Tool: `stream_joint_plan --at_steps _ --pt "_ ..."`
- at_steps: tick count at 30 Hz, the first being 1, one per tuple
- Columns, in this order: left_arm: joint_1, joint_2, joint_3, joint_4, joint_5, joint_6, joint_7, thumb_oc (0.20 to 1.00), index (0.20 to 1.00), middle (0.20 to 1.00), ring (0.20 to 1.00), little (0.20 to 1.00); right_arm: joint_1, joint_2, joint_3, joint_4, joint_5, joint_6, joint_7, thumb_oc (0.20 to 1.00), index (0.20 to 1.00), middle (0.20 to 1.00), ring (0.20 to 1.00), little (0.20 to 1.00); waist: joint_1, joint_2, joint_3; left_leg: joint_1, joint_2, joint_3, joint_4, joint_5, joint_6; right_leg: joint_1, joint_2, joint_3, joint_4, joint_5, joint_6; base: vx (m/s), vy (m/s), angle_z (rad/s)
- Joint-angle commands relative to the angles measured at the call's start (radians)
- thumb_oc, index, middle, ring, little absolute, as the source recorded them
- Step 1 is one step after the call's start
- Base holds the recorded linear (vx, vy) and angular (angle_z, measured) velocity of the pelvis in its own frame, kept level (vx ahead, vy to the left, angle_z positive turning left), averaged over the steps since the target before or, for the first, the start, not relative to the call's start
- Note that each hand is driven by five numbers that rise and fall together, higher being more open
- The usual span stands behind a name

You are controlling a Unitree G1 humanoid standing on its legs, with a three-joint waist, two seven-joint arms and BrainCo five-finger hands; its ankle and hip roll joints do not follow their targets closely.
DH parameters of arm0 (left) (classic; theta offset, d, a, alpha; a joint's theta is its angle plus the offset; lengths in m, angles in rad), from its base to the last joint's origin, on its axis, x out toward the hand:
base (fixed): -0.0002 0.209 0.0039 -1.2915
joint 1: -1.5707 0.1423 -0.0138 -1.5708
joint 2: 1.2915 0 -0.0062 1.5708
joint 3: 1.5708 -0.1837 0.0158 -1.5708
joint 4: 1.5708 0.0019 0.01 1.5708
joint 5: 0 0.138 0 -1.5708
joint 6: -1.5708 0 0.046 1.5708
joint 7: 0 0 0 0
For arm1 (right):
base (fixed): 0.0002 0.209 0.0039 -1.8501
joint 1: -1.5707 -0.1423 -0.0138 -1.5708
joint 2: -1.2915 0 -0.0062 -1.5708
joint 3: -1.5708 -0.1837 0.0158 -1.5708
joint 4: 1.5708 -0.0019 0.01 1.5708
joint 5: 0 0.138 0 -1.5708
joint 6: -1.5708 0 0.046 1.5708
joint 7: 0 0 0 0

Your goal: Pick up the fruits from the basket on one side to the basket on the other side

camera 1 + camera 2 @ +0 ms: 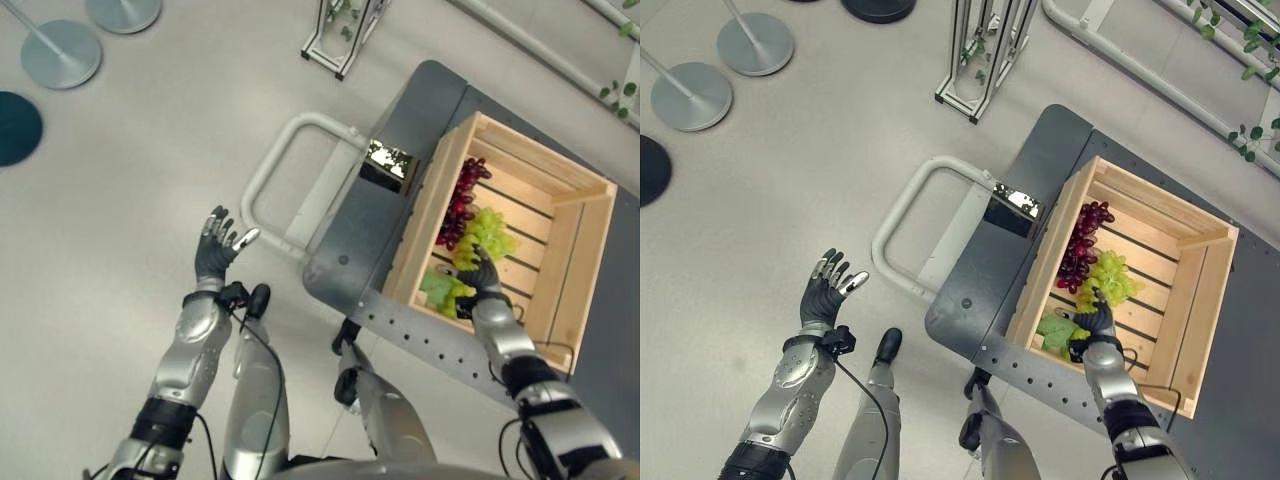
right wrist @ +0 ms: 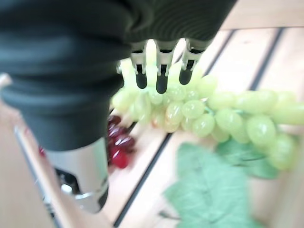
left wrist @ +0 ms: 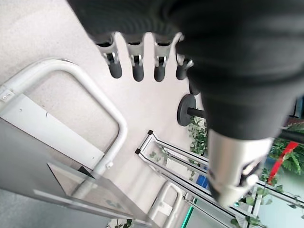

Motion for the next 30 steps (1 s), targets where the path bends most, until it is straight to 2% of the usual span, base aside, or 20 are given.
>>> stream_joint_plan --at_steps 1,5,12,30 --pt "0.024 -0.015 0.045 -0.085 -0.007 -0.039 0.007 1.0 1.0 1.0 1.0 1.0 0.07 -0.038 -0.038 -0.097 0.032 -0.017 -0.017 1.0 1.0 1.0 1.0 1.0 -0.018 0.011 0.007 -0.033 0.008 0.014 -0.086 0.082 0.039 0.062 -0.073 -0.004 0.112 -0.194 0.104 -0.02 0.039 -0.12" --pt "0.03 -0.013 0.059 -0.09 -0.001 -0.038 0.014 1.0 1.0 1.0 1.0 1.0 0.114 -0.032 -0.083 -0.168 0.026 -0.017 -0.027 1.0 1.0 1.0 1.0 1.0 -0.029 0.001 0.007 -0.035 0.003 0.02 -0.084 0.083 0.045 0.054 -0.08 0.004 0.115 -0.185 0.107 0.0 0.023 -0.12" --pt "0.025 -0.018 0.053 -0.088 0.003 -0.036 0.021 1.0 1.0 1.0 1.0 1.0 0.111 -0.013 -0.094 -0.115 0.025 -0.002 -0.054 1.0 1.0 1.0 1.0 1.0 -0.035 -0.006 0.007 -0.034 -0.003 0.029 -0.078 0.076 0.051 0.05 -0.085 0.012 0.12 -0.182 0.111 0.0 0.006 -0.02" --pt "0.01 -0.033 -0.042 -0.09 -0.029 -0.034 0.03 1.0 1.0 1.0 1.0 1.0 -0.223 0.067 0.069 0.297 0.16 0.015 -0.079 1.0 1.0 1.0 1.0 1.0 0.017 0.044 0.007 -0.039 -0.019 0.029 -0.065 0.059 0.062 0.052 -0.092 0.013 0.122 -0.181 0.111 0.0 0.0 0.0"
